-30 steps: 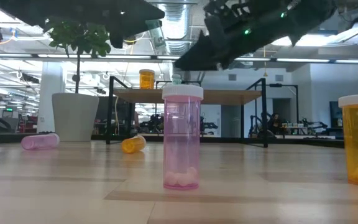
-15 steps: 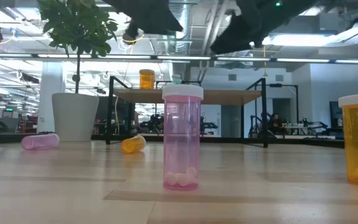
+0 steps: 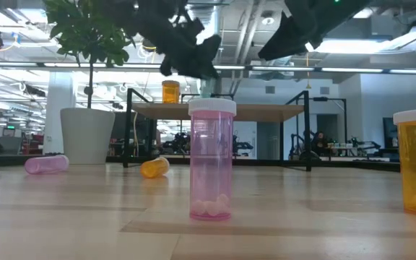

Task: Pick and place medicine bottles onto shelf by color
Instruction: Put the green pill bottle on the shelf aligned with the other green pill bottles

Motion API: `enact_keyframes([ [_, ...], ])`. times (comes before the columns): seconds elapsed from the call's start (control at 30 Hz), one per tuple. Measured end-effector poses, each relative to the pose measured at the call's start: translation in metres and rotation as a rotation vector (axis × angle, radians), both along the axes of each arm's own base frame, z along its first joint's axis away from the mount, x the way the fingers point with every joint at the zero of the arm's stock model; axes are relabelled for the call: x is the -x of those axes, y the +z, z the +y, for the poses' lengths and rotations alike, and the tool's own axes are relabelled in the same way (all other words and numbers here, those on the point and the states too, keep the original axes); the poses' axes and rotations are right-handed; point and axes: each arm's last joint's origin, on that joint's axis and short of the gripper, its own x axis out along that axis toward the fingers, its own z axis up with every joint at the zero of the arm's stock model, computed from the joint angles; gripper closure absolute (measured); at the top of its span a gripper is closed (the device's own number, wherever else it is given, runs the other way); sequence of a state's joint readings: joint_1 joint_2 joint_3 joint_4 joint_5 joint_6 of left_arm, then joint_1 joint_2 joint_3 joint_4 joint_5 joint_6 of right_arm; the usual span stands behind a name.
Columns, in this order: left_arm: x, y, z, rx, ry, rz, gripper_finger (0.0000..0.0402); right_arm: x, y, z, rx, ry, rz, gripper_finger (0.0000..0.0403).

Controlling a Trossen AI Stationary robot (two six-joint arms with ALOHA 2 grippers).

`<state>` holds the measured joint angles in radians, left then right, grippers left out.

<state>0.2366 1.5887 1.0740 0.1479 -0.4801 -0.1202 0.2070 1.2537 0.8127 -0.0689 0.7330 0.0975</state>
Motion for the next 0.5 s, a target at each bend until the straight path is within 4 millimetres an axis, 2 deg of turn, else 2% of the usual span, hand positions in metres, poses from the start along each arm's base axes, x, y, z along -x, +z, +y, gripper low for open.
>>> enact_keyframes([
  [0.17, 0.002, -0.007, 0.015, 0.043, 0.061, -0.017, 0.0294, 0.000, 0.000, 0.000, 0.001, -0.002, -0.002, 0.0177],
  [0.5, 0.004, -0.012, 0.016, 0.049, 0.095, -0.014, 0.0294, 0.000, 0.001, 0.000, -0.001, -0.002, -0.010, 0.0177],
])
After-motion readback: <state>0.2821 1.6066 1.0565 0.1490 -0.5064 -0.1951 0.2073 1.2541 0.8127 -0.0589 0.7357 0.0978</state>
